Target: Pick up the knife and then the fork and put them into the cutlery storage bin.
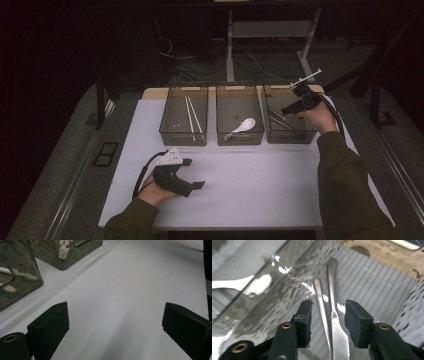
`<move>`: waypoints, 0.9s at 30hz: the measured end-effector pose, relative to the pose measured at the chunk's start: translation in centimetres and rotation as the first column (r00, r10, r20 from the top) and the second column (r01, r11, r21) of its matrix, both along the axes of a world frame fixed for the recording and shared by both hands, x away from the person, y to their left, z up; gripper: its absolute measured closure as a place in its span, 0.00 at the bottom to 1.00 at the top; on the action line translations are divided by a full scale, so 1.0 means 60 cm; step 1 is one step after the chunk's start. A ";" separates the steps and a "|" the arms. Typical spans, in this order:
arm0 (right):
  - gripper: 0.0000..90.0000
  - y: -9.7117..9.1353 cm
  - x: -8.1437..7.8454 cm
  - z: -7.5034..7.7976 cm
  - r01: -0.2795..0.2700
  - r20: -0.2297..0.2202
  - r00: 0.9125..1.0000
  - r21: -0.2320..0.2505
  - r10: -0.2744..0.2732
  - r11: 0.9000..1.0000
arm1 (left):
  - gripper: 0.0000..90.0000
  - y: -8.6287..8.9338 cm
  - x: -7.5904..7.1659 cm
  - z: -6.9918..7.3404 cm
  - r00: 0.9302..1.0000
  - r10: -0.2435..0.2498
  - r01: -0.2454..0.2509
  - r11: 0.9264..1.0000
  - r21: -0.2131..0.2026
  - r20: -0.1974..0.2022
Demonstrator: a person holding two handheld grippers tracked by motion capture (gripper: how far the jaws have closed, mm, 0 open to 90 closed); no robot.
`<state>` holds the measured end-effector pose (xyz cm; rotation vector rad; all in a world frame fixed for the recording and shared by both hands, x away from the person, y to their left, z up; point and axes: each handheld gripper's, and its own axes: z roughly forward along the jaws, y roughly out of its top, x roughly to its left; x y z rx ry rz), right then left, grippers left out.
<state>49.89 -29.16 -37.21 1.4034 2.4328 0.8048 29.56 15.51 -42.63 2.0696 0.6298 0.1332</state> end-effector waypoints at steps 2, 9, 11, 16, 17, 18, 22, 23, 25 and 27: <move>0.58 -0.005 -0.009 0.004 -0.002 0.014 1.000 0.031 0.002 1.000 | 0.07 0.000 0.000 0.000 1.000 0.002 -0.002 1.000 0.000 0.000; 0.47 -0.016 -0.044 0.010 -0.024 0.079 0.997 0.059 0.020 0.998 | 0.07 0.002 0.001 0.001 1.000 0.006 -0.006 1.000 0.004 -0.002; 0.45 -0.020 -0.055 0.011 -0.031 0.102 0.995 0.074 0.023 0.997 | 0.07 0.003 0.001 0.001 1.000 0.008 -0.008 1.000 0.002 -0.002; 0.42 -0.029 -0.077 0.017 -0.035 0.146 0.989 0.088 0.022 0.996 | 0.07 0.002 0.001 0.000 1.000 0.004 -0.004 1.000 0.002 -0.003; 0.42 -0.030 -0.081 0.018 -0.035 0.148 0.989 0.092 0.021 0.995 | 0.07 0.002 0.001 0.000 1.000 0.002 -0.002 1.000 0.002 -0.004; 0.41 -0.031 -0.085 0.018 -0.033 0.155 0.988 0.098 0.017 0.995 | 0.07 0.003 0.001 0.000 1.000 0.001 -0.001 1.000 0.002 -0.003; 0.39 -0.033 -0.103 0.018 -0.038 0.193 0.981 0.105 0.017 0.994 | 0.07 0.008 0.002 0.001 1.000 0.006 -0.006 1.000 -0.006 0.000; 0.39 -0.034 -0.107 0.018 -0.037 0.201 0.980 0.106 0.015 0.994 | 0.07 0.009 0.003 0.002 1.000 0.004 -0.004 1.000 -0.003 0.000; 0.37 -0.033 -0.117 0.017 -0.040 0.213 0.977 0.126 0.012 0.991 | 0.07 0.012 0.002 0.002 1.000 0.006 -0.006 1.000 -0.006 0.001; 0.35 -0.032 -0.123 0.016 -0.041 0.220 0.975 0.131 0.011 0.991 | 0.07 0.014 0.003 0.003 1.000 0.008 -0.008 1.000 -0.005 0.003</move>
